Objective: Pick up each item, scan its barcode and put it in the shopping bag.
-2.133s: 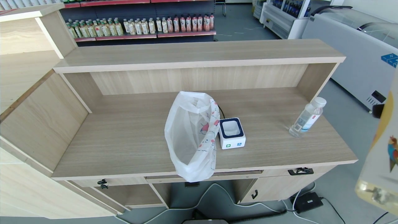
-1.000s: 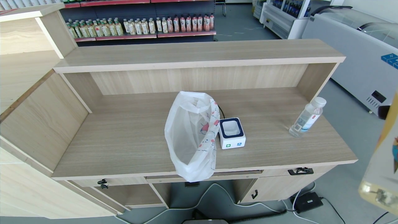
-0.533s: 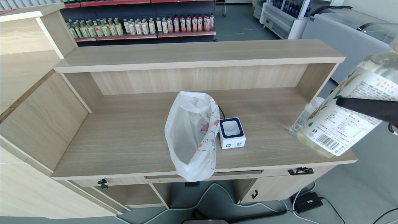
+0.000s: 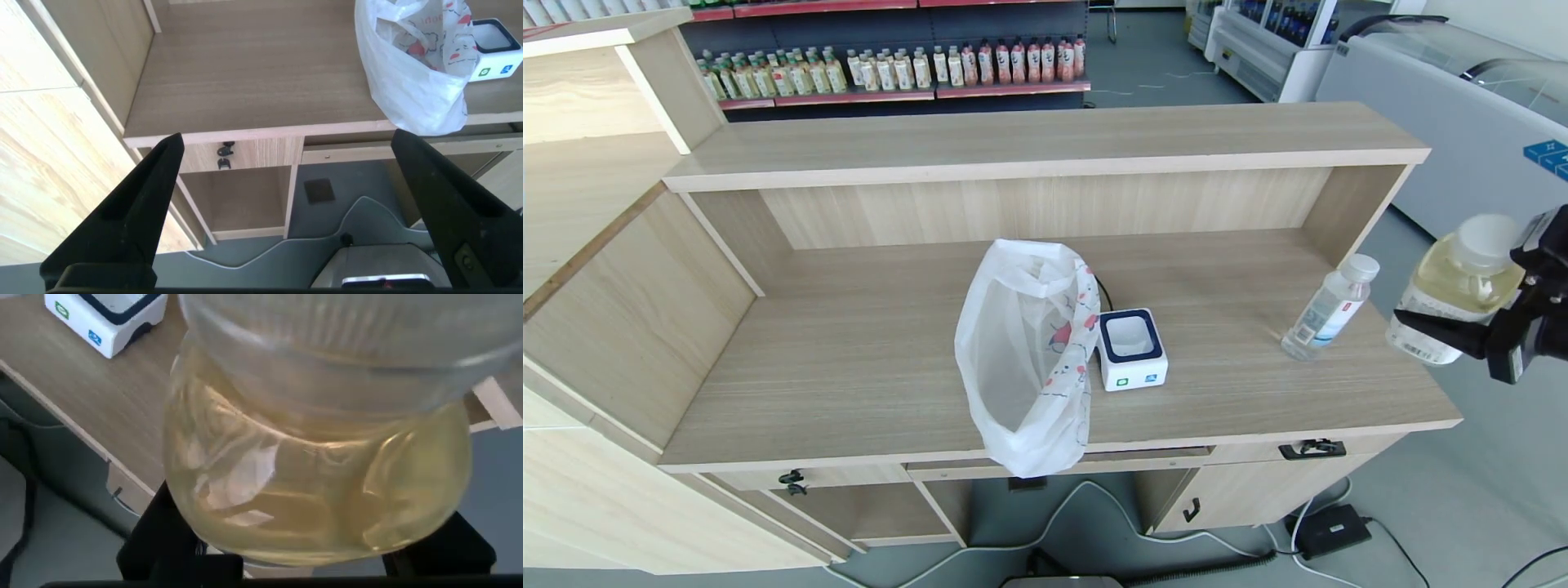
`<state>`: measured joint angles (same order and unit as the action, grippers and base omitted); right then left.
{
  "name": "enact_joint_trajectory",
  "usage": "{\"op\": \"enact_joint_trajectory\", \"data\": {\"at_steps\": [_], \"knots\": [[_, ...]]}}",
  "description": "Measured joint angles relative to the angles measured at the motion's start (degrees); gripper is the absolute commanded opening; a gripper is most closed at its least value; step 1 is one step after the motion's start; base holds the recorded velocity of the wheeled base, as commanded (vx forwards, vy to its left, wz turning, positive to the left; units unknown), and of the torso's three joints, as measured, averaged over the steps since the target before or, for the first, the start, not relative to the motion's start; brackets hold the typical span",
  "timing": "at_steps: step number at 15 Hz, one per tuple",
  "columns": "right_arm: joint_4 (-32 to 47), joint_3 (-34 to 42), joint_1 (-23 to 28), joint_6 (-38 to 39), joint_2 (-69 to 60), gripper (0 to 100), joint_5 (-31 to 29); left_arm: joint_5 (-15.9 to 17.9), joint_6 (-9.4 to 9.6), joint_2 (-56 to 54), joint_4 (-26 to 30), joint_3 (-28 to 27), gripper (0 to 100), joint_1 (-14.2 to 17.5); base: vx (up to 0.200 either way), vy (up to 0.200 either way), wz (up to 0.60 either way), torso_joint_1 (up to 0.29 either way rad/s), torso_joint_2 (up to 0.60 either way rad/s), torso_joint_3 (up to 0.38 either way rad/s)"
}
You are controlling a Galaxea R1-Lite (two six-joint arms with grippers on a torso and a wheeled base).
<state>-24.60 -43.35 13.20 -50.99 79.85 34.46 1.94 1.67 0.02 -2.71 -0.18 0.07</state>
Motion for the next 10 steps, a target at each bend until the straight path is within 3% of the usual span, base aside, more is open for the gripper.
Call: {"op": "enact_joint_trajectory", "data": {"at_steps": [2, 5, 10], "knots": [[-4.85, -0.72, 2.26, -7.52, 3.56, 0, 1.37, -0.02, 0.0, 0.0, 0.0, 0.0, 100, 0.0, 0.0, 0.0, 0.0, 0.0, 0.0, 0.0], [-12.0, -2.71, 3.0, -11.24, 8.87, 0, 7.3, -0.02, 0.0, 0.0, 0.02, 0.0, 100, 0.0, 0.0, 0.0, 0.0, 0.0, 0.0, 0.0], [-20.09, -10.75, -4.11, -16.97, 18.88, 0, 17.52, 0.0, 0.0, 0.0, 0.0, 0.0, 100, -0.02, 0.0, 0.0, 0.0, 0.0, 0.0, 0.0]]}}
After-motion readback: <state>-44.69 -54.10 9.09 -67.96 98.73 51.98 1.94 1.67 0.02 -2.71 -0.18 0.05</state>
